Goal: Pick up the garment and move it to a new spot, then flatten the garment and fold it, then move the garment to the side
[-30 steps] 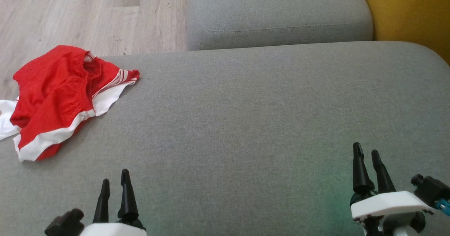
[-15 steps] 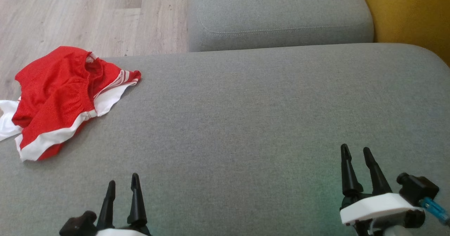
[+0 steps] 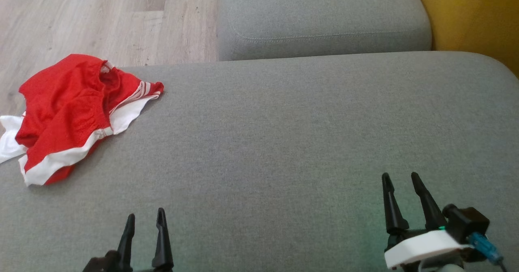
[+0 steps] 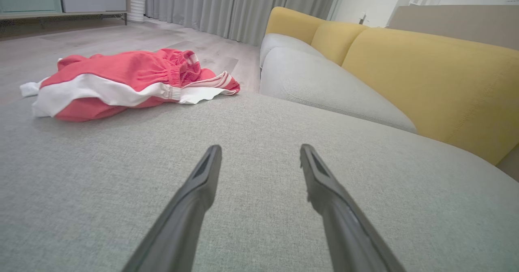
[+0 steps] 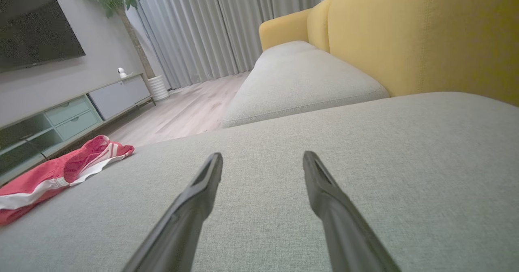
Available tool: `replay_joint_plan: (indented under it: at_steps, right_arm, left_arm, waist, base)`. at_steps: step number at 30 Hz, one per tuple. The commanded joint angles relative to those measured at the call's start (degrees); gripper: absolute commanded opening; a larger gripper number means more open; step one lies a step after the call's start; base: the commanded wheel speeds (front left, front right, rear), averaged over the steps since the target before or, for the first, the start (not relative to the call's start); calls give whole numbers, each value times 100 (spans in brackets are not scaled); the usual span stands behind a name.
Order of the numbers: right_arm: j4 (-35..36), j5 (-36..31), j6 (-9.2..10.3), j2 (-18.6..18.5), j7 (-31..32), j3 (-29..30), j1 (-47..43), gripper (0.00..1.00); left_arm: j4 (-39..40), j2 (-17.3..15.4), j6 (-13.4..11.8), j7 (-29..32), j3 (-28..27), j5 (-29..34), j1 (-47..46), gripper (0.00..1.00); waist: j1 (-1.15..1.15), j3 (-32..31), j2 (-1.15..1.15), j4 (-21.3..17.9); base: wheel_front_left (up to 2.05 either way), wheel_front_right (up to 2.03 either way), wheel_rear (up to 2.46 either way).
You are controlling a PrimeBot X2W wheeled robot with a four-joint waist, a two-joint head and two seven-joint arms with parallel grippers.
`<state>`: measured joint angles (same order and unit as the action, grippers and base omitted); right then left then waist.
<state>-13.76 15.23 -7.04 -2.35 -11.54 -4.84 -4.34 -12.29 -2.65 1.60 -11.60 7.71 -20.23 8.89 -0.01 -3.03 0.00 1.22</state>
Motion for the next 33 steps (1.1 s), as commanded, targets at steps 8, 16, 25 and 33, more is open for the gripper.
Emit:
replay_joint_plan:
  at_steps: [8,16,25,33]
  right_arm:
    - [162,-718,-42,-50,-218,-191,111,100]
    - [146,-1238,-45,-53,-346,-256,71,100]
    - [72,-1222,-45,-53,-346,-233,75,100]
    - [48,-1212,-45,-53,-346,-211,80,100]
  left_arm:
    - [51,-21,-80,-211,-21,537,-59,100]
    - [-57,-22,-172,-340,18,943,-18,100]
    - [-116,-22,-210,-340,1,869,-33,100]
    - [-146,-22,-203,-340,5,855,-44,100]
  waist:
    - [1,-14,0,10]
    - [1,-17,0,22]
    - [1,-6,0,18]
    - [1,-12,0,15]
  base:
    - [0,0,0]
    - [0,0,0]
    - [0,0,0]
    - [0,0,0]
